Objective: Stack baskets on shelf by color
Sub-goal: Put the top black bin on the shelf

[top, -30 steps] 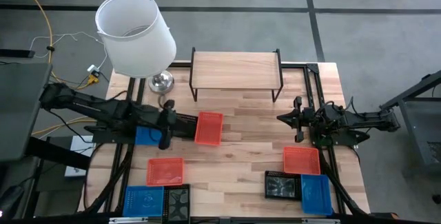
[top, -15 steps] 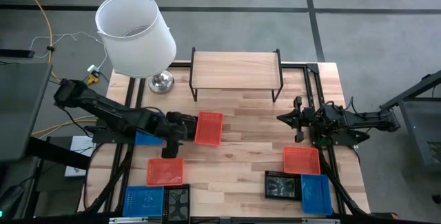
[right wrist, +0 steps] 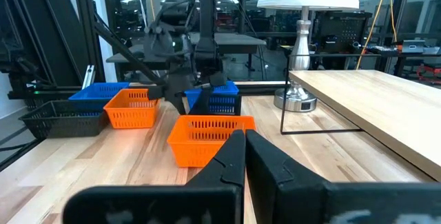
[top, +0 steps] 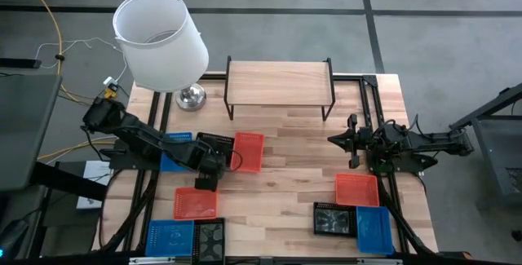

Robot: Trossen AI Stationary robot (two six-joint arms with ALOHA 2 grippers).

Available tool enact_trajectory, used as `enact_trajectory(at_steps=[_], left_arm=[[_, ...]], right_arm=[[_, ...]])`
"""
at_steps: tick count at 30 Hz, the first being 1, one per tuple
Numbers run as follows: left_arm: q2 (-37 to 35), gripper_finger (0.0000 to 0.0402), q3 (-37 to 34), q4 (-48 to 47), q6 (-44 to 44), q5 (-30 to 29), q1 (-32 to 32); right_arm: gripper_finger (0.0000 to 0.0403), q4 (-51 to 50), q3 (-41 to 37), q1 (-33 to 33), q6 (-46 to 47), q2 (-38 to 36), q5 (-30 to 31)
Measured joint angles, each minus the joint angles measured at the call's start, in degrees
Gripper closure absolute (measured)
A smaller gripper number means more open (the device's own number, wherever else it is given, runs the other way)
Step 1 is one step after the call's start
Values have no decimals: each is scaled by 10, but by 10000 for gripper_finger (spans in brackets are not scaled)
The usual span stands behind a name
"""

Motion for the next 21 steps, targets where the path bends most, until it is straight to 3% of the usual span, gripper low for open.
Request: enact_trajectory(at_steps=[5, 11, 21], left_arm=[[5, 240, 0, -5, -51, -6, -1], [-6, 385, 31, -63, -95, -11, -4], [-6, 398, 183, -223, -82, -99, -17]], right_arm=[[402, 0, 0, 0, 0, 0, 0], [402, 0, 0, 0, 0, 0, 0], [402, 0, 0, 0, 0, 0, 0]])
